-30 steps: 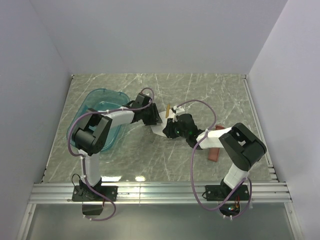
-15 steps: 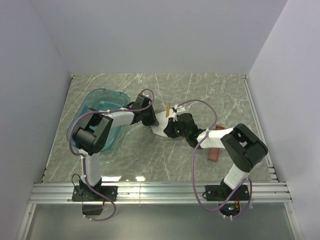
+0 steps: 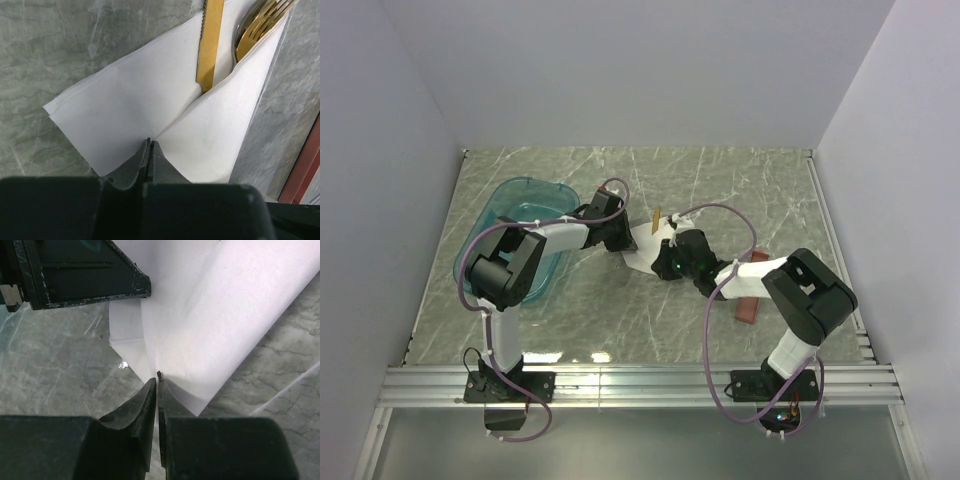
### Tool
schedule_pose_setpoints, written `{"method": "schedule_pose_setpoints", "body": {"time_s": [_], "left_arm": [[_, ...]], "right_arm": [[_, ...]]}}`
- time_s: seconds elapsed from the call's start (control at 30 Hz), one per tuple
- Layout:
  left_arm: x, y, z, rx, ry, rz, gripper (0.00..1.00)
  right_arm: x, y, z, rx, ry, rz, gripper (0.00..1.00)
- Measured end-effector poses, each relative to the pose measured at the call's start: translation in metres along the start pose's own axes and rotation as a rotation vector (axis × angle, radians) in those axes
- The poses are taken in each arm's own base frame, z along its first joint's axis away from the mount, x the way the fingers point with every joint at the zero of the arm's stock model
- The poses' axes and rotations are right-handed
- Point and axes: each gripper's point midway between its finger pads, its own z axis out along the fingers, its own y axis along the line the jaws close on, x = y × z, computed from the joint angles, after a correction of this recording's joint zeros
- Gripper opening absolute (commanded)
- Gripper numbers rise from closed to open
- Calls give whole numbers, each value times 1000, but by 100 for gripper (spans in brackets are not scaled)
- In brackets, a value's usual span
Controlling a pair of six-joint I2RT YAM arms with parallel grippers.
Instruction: Place the utensils on the paper napkin and roll it up
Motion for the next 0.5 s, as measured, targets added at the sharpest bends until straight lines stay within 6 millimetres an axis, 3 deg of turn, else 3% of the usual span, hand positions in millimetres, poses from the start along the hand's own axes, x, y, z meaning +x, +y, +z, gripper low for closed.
{"method": "schedule_pose_setpoints", "body": {"time_s": [0.5], "left_arm": [[0,0,0,0,-2,7,0]], "right_arm": [[-6,2,-13,16,1,13,12]]}}
